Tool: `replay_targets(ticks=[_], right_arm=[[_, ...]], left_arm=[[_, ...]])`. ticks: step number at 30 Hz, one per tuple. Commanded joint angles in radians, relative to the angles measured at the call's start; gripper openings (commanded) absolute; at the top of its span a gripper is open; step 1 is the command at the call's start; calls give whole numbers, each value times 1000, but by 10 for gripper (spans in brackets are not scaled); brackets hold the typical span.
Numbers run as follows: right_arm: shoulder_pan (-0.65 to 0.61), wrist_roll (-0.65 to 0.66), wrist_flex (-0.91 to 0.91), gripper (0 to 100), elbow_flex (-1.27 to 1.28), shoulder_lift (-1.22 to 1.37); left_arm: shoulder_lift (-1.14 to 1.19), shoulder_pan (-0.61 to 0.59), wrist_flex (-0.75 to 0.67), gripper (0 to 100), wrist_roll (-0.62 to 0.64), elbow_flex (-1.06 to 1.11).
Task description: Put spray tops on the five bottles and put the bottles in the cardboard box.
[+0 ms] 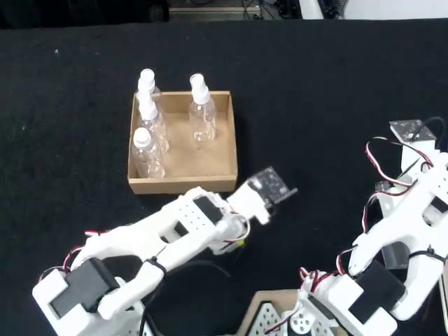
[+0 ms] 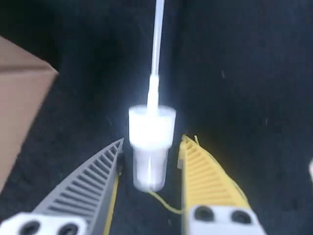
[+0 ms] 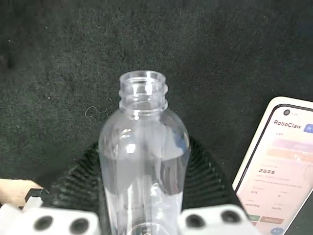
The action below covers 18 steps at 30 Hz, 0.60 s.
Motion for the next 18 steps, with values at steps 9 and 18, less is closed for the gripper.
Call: replay_targets(ticks=[9, 18], right_arm=[[-12, -3, -21, 10, -5, -5], [-12, -3, -21, 10, -7, -5]], left_arm=[[-6, 15, 210, 95, -109, -104], [-6, 16, 173, 99, -71, -116]])
